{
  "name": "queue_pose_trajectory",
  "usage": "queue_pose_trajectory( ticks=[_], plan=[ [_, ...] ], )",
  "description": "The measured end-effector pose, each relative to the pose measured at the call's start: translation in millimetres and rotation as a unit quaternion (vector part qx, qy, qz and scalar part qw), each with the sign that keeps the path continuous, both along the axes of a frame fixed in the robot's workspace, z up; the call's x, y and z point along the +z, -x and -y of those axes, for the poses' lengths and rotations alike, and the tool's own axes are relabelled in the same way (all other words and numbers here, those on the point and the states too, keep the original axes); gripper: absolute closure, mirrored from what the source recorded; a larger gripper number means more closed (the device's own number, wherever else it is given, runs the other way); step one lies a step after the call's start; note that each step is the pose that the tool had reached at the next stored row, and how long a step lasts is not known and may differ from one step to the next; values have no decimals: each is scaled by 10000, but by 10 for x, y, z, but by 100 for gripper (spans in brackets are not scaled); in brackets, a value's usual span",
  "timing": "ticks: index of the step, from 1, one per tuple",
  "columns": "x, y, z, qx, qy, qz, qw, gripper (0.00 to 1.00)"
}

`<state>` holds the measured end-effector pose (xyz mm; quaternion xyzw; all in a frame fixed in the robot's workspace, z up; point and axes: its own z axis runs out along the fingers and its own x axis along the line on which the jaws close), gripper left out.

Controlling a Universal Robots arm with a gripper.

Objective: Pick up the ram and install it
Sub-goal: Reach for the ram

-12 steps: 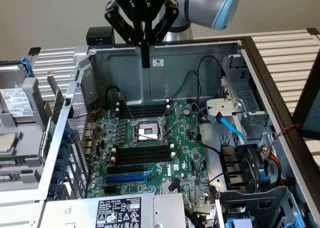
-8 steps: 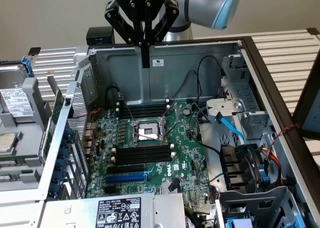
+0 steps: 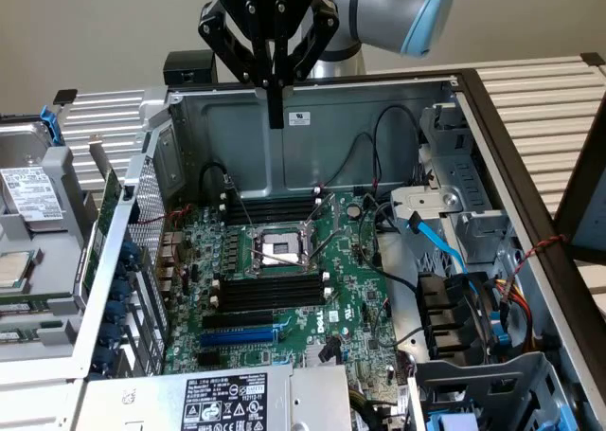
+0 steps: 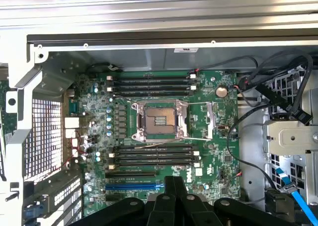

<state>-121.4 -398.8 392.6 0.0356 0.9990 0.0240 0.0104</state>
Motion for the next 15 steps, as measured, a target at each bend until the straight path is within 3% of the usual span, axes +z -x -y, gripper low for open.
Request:
queue_pose_trajectory(
  ticks=[4,15],
  plan=[
    [1,43,0,-9,0,-1,10000,89],
    [-1,320,-1,-42,0,-3,10000,89]
  ],
)
